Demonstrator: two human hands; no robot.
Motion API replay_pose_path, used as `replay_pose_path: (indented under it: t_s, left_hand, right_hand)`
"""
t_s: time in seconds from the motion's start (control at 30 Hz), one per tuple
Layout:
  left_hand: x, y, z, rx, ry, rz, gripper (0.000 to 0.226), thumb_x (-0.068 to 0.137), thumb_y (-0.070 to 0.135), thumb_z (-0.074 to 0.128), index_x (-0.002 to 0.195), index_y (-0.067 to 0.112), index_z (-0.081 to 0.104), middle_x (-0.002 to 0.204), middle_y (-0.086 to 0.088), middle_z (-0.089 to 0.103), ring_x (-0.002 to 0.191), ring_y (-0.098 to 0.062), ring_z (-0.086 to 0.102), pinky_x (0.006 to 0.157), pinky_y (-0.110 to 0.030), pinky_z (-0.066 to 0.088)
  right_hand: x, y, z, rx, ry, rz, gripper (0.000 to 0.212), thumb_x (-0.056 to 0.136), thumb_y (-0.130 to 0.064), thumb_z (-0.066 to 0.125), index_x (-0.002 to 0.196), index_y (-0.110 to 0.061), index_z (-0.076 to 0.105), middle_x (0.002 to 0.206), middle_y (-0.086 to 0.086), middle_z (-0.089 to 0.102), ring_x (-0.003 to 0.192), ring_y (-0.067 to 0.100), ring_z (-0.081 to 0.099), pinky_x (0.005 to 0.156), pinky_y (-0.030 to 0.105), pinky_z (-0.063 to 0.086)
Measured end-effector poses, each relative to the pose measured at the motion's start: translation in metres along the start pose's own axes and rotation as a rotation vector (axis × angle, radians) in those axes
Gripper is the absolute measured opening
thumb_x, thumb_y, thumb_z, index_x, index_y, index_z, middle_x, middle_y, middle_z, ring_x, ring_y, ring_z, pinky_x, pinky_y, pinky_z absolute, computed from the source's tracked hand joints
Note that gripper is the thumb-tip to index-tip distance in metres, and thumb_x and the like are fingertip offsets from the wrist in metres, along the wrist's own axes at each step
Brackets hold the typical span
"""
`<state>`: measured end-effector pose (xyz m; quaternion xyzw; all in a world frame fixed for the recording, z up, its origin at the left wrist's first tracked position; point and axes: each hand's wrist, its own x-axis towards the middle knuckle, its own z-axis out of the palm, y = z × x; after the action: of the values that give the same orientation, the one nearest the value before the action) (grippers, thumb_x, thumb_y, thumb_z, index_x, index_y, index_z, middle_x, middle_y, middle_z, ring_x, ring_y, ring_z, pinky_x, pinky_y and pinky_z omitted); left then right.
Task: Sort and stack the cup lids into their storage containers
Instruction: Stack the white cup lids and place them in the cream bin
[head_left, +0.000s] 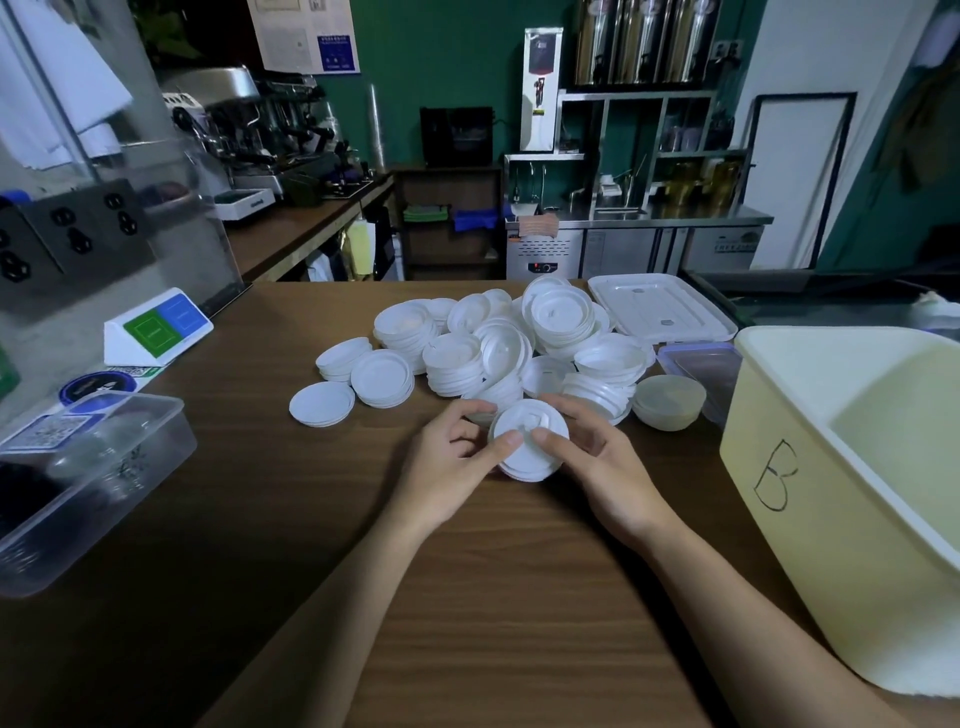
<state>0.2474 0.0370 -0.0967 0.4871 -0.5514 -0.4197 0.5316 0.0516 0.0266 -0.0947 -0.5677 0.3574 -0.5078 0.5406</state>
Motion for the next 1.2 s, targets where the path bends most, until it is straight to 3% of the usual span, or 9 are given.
replay_pose_path:
  t_s: [0.13, 0.23, 0.33, 0.5, 0.6, 0.8, 0.97, 1.1, 1.2]
  left_hand:
    - [-0.002, -0.002, 0.002, 0.017, -0.042, 0.032, 0.032, 0.087, 0.030, 0.085, 0.114, 0.023, 0.069, 0.095, -0.006, 0.077, 0.090, -0.024, 0.078, 0.080, -0.037, 0.063]
    - [-0.003, 0.000, 0.002, 0.123, -0.058, 0.115, 0.027, 0.090, 0.038, 0.080, 0.112, 0.024, 0.072, 0.101, 0.004, 0.078, 0.097, -0.015, 0.076, 0.090, -0.035, 0.060]
    - [0.002, -0.005, -0.001, 0.339, 0.075, 0.265, 0.008, 0.097, 0.029, 0.073, 0.104, 0.024, 0.075, 0.104, 0.014, 0.074, 0.098, -0.007, 0.071, 0.089, -0.035, 0.058]
    - [0.024, -0.018, -0.005, 0.646, 0.227, 0.445, 0.030, 0.095, 0.008, 0.071, 0.125, 0.014, 0.071, 0.124, 0.008, 0.066, 0.109, -0.011, 0.065, 0.099, -0.029, 0.052]
    - [0.038, -0.015, -0.003, 0.750, 0.271, 0.540, 0.030, 0.095, 0.008, 0.072, 0.125, 0.011, 0.071, 0.126, 0.001, 0.065, 0.115, -0.016, 0.063, 0.100, -0.026, 0.050]
    - [0.054, -0.012, 0.005, 0.757, 0.289, 0.566, 0.035, 0.095, 0.016, 0.072, 0.131, 0.014, 0.067, 0.133, -0.001, 0.062, 0.125, -0.020, 0.059, 0.107, -0.036, 0.048]
    - [0.055, -0.017, 0.001, 0.783, 0.202, 0.474, 0.033, 0.095, 0.014, 0.075, 0.128, 0.013, 0.072, 0.115, -0.002, 0.077, 0.104, -0.022, 0.071, 0.087, -0.035, 0.057]
    - [0.052, -0.015, -0.005, 0.665, 0.210, 0.396, 0.014, 0.086, 0.010, 0.083, 0.099, 0.013, 0.077, 0.090, 0.005, 0.071, 0.084, -0.014, 0.064, 0.075, -0.027, 0.051]
    - [0.041, -0.011, -0.012, 0.564, 0.229, 0.311, 0.017, 0.080, 0.015, 0.089, 0.080, 0.013, 0.072, 0.077, 0.003, 0.067, 0.074, -0.016, 0.062, 0.070, -0.028, 0.050]
  right_hand:
    - [-0.005, -0.002, -0.001, 0.021, -0.001, -0.004, 0.053, 0.087, -0.027, 0.078, 0.137, -0.013, 0.068, 0.134, 0.001, 0.073, 0.129, 0.018, 0.066, 0.118, 0.044, 0.047]
    - [-0.005, 0.000, -0.004, 0.006, 0.065, -0.016, 0.039, 0.092, -0.018, 0.080, 0.130, -0.014, 0.072, 0.129, 0.002, 0.075, 0.124, 0.019, 0.069, 0.114, 0.042, 0.049]
    - [-0.002, 0.004, -0.009, 0.002, 0.154, -0.032, 0.032, 0.088, -0.020, 0.080, 0.120, -0.019, 0.078, 0.122, 0.001, 0.078, 0.120, 0.021, 0.070, 0.108, 0.038, 0.052]
    - [0.004, 0.007, -0.005, 0.009, 0.219, -0.030, 0.025, 0.094, -0.004, 0.075, 0.115, -0.017, 0.078, 0.114, 0.000, 0.079, 0.112, 0.018, 0.072, 0.093, 0.023, 0.053]
    - [0.008, 0.006, -0.003, 0.002, 0.220, -0.030, 0.024, 0.093, -0.005, 0.076, 0.114, -0.017, 0.078, 0.113, -0.002, 0.079, 0.110, 0.014, 0.072, 0.091, 0.021, 0.053]
    - [0.010, 0.009, -0.003, 0.010, 0.225, -0.024, 0.024, 0.094, -0.005, 0.075, 0.115, -0.016, 0.078, 0.113, 0.000, 0.079, 0.109, 0.014, 0.072, 0.092, 0.023, 0.054]
    - [0.011, 0.009, -0.004, 0.013, 0.222, -0.017, 0.024, 0.094, -0.006, 0.075, 0.115, -0.016, 0.078, 0.114, 0.000, 0.079, 0.110, 0.015, 0.072, 0.093, 0.024, 0.054]
    - [0.010, 0.007, -0.003, 0.017, 0.217, -0.016, 0.024, 0.094, -0.006, 0.075, 0.115, -0.017, 0.078, 0.113, -0.001, 0.079, 0.109, 0.013, 0.072, 0.091, 0.022, 0.054]
    - [0.010, 0.006, -0.003, 0.018, 0.213, -0.014, 0.025, 0.093, -0.007, 0.075, 0.116, -0.017, 0.078, 0.114, -0.002, 0.079, 0.110, 0.013, 0.072, 0.091, 0.021, 0.054]
